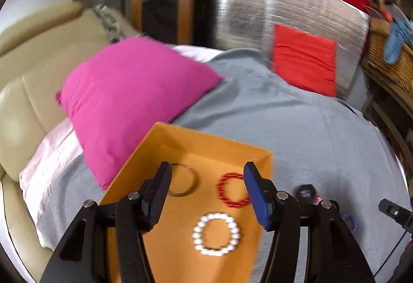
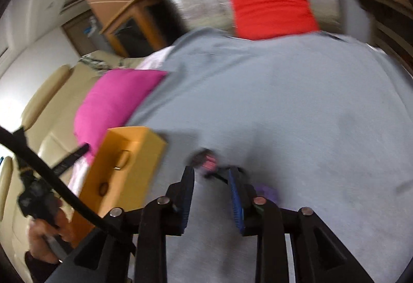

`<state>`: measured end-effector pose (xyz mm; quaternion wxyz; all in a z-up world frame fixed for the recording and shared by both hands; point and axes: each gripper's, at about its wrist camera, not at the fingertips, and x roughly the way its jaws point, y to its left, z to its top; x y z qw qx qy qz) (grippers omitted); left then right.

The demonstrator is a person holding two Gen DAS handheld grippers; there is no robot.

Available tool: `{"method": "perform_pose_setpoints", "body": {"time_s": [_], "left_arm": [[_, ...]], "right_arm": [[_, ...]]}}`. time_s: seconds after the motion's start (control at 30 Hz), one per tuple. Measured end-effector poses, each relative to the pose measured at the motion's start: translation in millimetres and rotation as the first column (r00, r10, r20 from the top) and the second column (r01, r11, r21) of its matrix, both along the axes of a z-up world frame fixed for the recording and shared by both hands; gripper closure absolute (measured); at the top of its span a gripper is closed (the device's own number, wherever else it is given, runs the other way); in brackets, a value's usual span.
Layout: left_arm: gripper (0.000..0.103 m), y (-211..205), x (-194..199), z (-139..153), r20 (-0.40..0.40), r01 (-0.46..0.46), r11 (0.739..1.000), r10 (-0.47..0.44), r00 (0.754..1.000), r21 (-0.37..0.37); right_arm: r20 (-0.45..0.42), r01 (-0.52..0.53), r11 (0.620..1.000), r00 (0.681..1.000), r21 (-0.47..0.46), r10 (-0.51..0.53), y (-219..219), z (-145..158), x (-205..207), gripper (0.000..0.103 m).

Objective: Organize jewelry

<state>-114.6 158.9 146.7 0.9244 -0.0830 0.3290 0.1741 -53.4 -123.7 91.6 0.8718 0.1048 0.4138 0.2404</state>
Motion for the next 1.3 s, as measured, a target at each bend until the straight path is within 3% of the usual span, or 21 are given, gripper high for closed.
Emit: {"method": "perform_pose_setpoints", "body": {"time_s": [0.17,0.4,0.6,0.67,0.7,0.77,0.97,1.13,1.3], "left_arm": [[0.043,-40,11,-1,-0.016,0.088,0.994,-0.087,0.996,0.063],[0.043,-82,25,-9,-0.037,0.177,0.979,-0.174,0.984,0.098],[0.043,-103,37,-18,-0.048,0.248,0.968,-0.246,0.968,0.048],[0.043,-110,40,-22,-0.057,0.273,0.962,-0.271,0.961,0.03],[0.043,-113,42,-24,-0.063,0.289,0.957,-0.287,0.956,0.02],[0.043,-120,45,-30,-0.081,0.312,0.95,-0.311,0.947,0.005],[0.044,-144,59,-57,-0.165,0.382,0.923,-0.385,0.908,-0.049],[0.044,-168,71,-75,-0.208,0.439,0.898,-0.435,0.876,-0.029],[0.044,-182,88,-86,-0.212,0.49,0.871,-0.483,0.849,-0.023]], "right_arm": [[-0.087,0.054,0.998,0.995,0.03,-0.051,-35,-36,2,0.074],[-0.158,0.063,0.998,0.986,0.0,-0.062,-38,-72,23,0.074],[-0.148,0.03,0.995,0.988,-0.093,-0.044,-14,-81,33,0.073],[-0.122,0.025,0.989,0.992,-0.146,-0.043,-6,-81,31,0.08],[-0.103,0.016,0.982,0.994,-0.186,-0.036,-2,-81,30,0.088],[-0.08,0.006,0.973,0.996,-0.23,-0.025,1,-80,27,0.092],[-0.058,0.058,0.969,0.996,-0.241,-0.074,-32,-73,22,0.092],[-0.111,0.131,0.97,0.981,-0.207,-0.157,-73,-75,29,0.092],[-0.152,0.141,0.977,0.974,-0.16,-0.165,-86,-80,31,0.092]]}}
